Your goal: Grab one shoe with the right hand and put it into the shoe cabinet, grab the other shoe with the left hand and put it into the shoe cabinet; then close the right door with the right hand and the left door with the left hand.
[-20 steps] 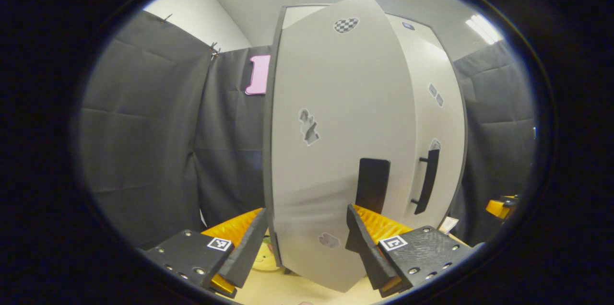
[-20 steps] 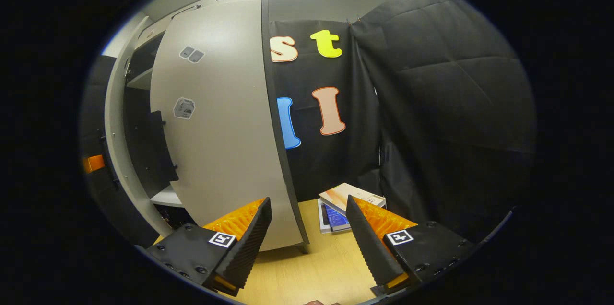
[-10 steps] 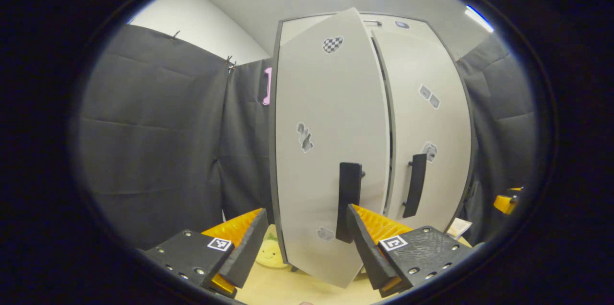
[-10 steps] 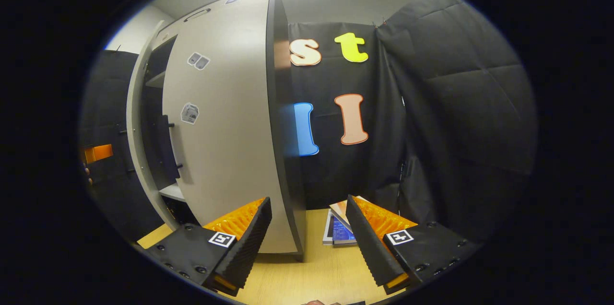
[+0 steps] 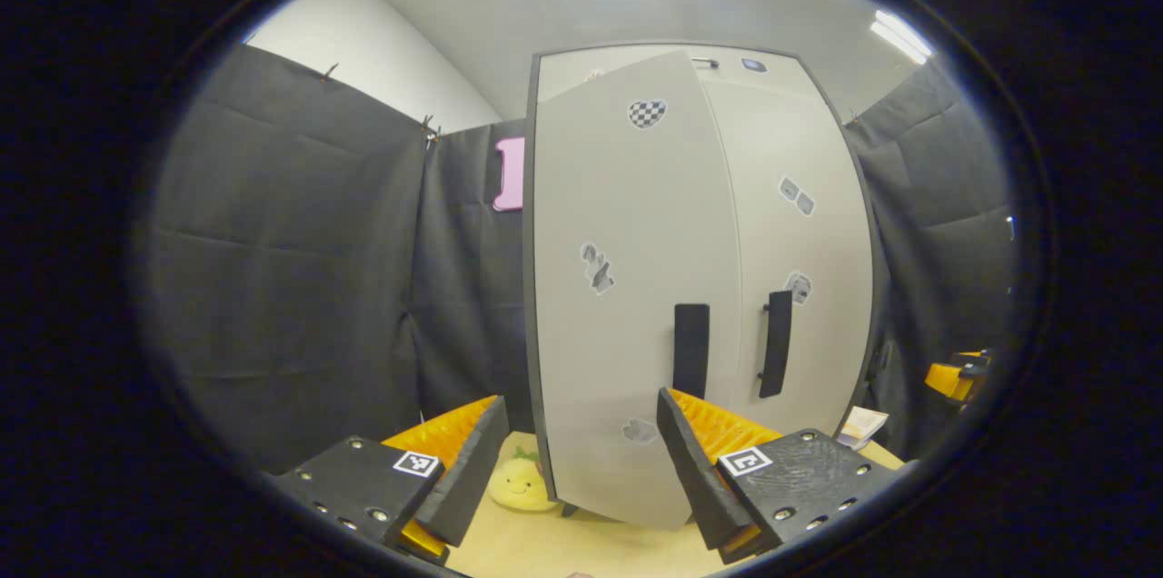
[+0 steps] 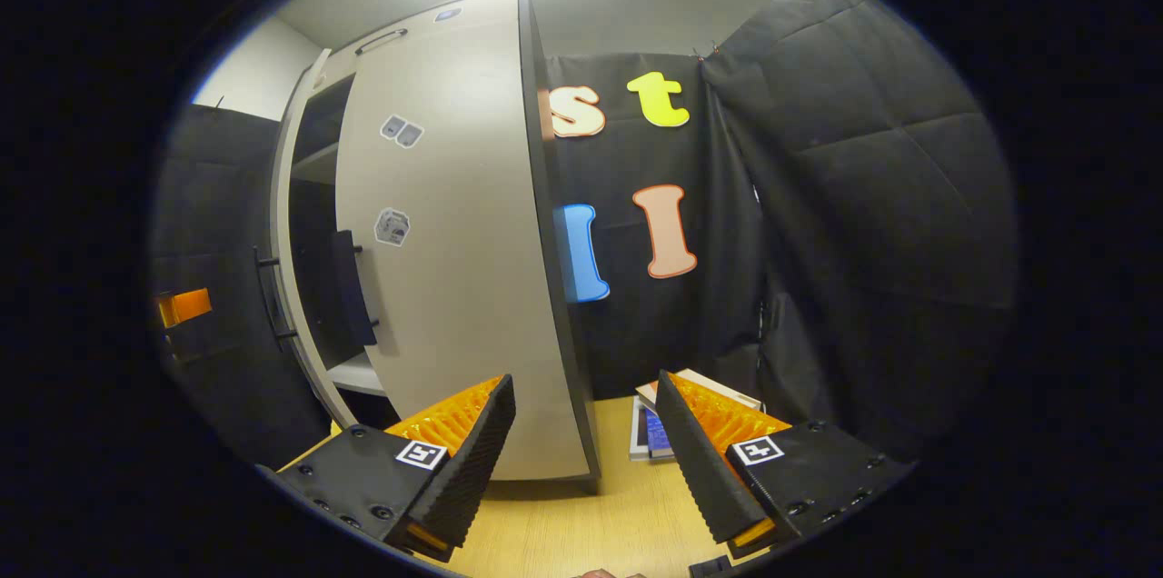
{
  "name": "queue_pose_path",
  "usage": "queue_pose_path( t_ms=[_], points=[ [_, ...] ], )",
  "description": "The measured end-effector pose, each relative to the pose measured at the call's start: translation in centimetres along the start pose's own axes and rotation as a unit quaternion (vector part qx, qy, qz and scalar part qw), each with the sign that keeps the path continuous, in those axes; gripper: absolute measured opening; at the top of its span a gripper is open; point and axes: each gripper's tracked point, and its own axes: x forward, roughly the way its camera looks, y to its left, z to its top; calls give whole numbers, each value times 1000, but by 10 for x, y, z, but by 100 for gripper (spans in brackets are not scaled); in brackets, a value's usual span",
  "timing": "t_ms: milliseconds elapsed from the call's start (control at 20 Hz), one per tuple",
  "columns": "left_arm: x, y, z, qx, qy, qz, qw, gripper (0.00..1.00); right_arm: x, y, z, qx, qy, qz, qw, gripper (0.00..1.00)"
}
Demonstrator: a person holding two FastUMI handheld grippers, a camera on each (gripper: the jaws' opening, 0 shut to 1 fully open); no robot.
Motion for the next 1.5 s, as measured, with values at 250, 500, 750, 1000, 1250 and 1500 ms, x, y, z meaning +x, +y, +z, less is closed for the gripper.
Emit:
queue_pose_path(
  t_ms=[250,500,750,1000,1250,1500],
  points=[
    [-12,20,2,-12,-14,-37,999,94,-21,22,-5,0,-2,-21,1000,98],
    [-36,37,0,-39,-31,-65,997,94,-38,44,-3,-12,-7,-32,999,98],
    [-55,49,-20,-59,-33,-92,993,94,-54,65,-3,-16,-18,-42,999,98],
    [-68,68,-50,-66,-22,-79,994,95,-67,75,-16,-29,-12,-48,998,98],
    [-77,78,-74,-65,-5,-84,994,94,-74,82,-32,-29,-4,-55,998,98],
    [-84,82,-95,-64,11,-78,995,95,-70,94,-39,-25,2,-52,998,98]
  ],
)
